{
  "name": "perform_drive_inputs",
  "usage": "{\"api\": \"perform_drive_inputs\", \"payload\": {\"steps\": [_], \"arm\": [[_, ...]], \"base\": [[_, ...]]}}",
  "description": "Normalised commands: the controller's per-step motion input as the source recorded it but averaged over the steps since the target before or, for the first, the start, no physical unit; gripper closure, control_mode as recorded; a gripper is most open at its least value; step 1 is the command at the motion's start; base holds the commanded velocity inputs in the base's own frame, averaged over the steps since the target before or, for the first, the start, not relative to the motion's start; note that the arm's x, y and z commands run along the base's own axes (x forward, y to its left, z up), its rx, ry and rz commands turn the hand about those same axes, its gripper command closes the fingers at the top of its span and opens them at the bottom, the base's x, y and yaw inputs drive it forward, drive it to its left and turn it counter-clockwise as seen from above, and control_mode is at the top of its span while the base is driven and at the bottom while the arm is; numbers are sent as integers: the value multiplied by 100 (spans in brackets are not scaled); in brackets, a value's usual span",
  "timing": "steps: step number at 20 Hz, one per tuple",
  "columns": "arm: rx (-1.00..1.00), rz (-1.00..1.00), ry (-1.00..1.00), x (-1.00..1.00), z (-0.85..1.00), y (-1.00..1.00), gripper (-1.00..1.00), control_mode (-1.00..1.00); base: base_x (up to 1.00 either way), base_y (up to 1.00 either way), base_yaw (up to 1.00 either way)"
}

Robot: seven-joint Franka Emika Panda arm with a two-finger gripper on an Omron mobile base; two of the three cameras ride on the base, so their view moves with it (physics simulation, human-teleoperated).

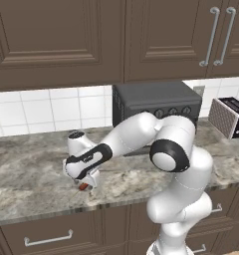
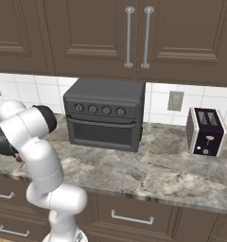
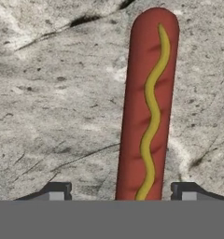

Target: Store the hot dog in the freezer for long-term storage. Close the freezer door after placing the cooked food.

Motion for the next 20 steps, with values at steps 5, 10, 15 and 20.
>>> {"api": "perform_drive_inputs", "payload": {"steps": [5, 10, 15, 20], "arm": [[0, 0, 0, 0, -3, 1, 100, -100], [0, 0, 0, 0, -1, 0, 100, -100], [0, 0, 0, 0, 0, 0, 100, -100], [0, 0, 0, 0, 0, 0, 100, -100]], "base": [[0, 0, 0], [0, 0, 0], [0, 0, 0], [0, 0, 0]]}}
